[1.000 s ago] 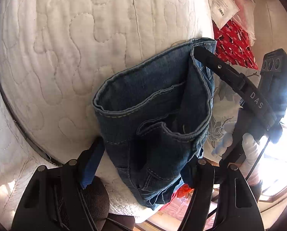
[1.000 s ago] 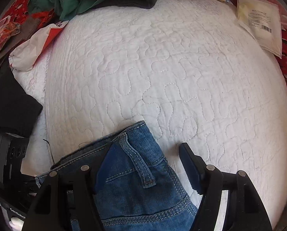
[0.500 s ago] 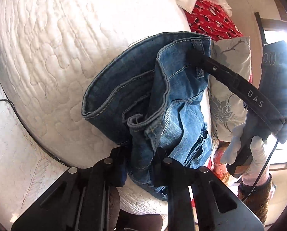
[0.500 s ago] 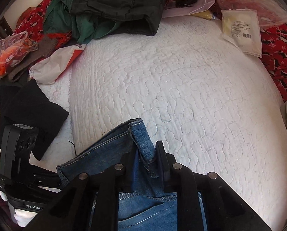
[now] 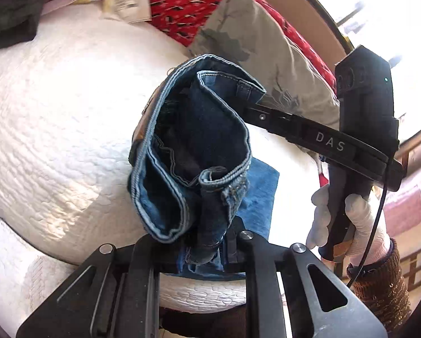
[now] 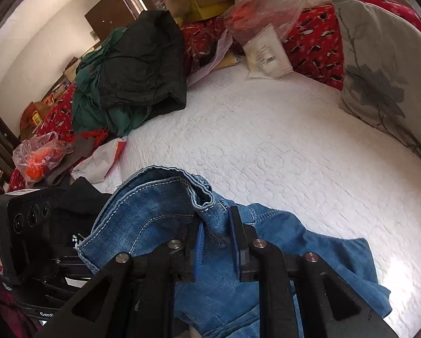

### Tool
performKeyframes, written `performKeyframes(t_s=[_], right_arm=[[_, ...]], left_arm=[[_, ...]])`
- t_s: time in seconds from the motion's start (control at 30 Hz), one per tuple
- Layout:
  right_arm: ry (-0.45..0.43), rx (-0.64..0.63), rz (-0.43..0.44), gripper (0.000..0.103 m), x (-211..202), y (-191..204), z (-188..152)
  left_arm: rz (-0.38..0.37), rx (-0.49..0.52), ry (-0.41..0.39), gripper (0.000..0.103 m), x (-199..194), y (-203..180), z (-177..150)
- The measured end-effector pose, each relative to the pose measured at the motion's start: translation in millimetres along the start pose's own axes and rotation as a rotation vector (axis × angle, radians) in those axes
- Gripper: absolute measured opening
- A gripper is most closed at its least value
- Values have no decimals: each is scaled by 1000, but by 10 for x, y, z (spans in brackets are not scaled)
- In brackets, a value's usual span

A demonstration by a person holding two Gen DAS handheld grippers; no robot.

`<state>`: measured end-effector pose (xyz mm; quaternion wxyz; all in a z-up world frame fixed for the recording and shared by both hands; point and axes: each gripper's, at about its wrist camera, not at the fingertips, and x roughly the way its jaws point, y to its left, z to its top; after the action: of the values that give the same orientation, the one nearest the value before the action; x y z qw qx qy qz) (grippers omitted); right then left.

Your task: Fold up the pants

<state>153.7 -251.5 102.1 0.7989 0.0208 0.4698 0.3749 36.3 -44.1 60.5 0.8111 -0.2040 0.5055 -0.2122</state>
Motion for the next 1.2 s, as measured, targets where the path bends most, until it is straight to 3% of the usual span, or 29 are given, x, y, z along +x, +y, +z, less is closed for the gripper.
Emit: performKeyframes(t_s=[0.17,0.27,0.37,0.47,0.63,0.73,0.8,0.87,0.93,1.1,1.2], right_arm=[[-124,227,4,18,-551,-725,-600],[-161,389,-26,20,-749,-1228,-1066],[-118,510,-132,21,-809,-1633,-1514],[-109,592,-185,22,-894,-1819,-1837],[-221,694,-186,48,-1160,-1864,-2154],[-319,765,-113,60,-1274,-1782,-2294],[-372,796,-50,69,-1279,-1689,-2375],[-392,821,1,69,-1220,-1587,-2426],[-399,839,51,70,-1122,-1486,-2454],[-396,890,-24,70,-995,-1495,-2407],[-418,918,-36,70,-984,-1563,-2336]], left_arm=[[-13,240,114,17,546,-868,-229],[36,373,229,17,1097,-1260,-510],[137,446,346,17,1609,-1390,-757],[157,452,353,17,1642,-1376,-793],[70,407,378,24,1191,-1242,-676],[-3,312,415,29,933,-944,-557],[-42,212,434,41,775,-709,-546],[-57,141,426,41,633,-499,-557],[-26,111,401,42,560,-304,-570],[50,17,405,41,750,-54,-351],[69,37,359,42,839,-147,-6]])
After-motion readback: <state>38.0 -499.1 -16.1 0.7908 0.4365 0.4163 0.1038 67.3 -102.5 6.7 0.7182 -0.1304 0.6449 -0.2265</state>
